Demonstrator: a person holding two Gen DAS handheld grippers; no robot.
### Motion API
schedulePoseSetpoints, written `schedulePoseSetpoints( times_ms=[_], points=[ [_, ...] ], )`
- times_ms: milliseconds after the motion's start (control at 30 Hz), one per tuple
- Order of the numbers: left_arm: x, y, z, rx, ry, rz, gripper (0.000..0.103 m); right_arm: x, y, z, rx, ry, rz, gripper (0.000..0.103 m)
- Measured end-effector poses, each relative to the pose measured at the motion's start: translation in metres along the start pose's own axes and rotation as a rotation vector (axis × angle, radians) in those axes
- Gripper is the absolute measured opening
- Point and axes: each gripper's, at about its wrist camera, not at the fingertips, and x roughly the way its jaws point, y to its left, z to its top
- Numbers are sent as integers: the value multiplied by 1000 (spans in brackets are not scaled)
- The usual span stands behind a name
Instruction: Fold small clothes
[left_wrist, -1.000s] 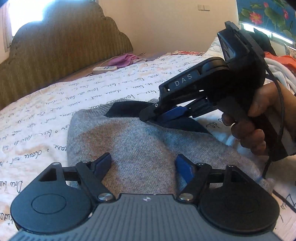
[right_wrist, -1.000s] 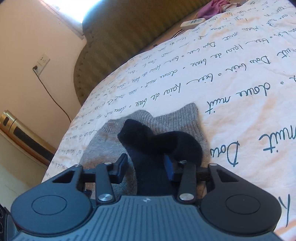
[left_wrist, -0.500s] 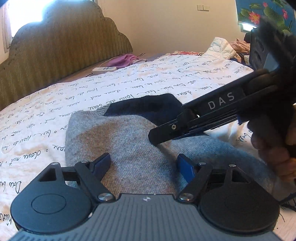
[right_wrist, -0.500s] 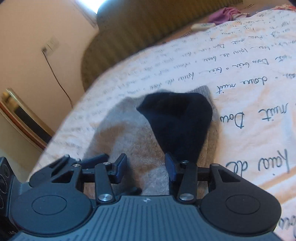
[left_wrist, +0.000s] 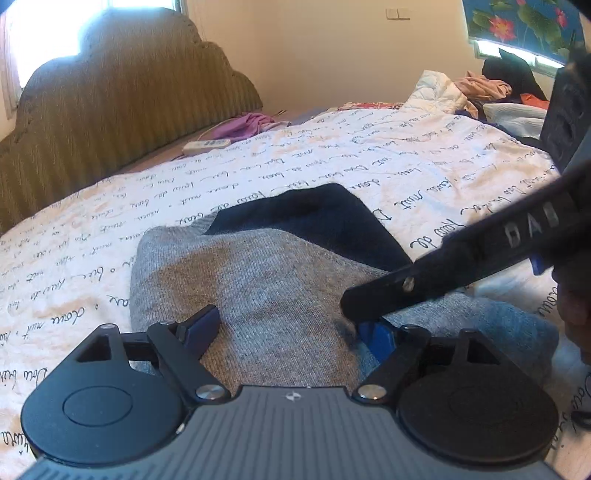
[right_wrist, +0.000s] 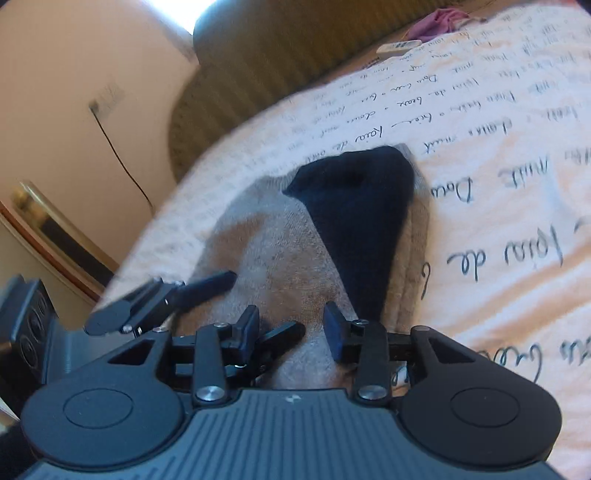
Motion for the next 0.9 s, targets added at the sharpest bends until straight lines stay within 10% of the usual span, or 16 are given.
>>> schedulePoseSetpoints(
  times_ms=[200,667,900],
  points=[
    [-61,11,-16,-1,-94,-86,82,-51,2,2,100,-90,73,39],
    [-68,28,-41,-91,48,-180,72,-44,4,-23,108,3,13,32],
    [-82,83,-64,-492,117,-230,72,-80,-20,-43,184,40,-94,37]
  ],
)
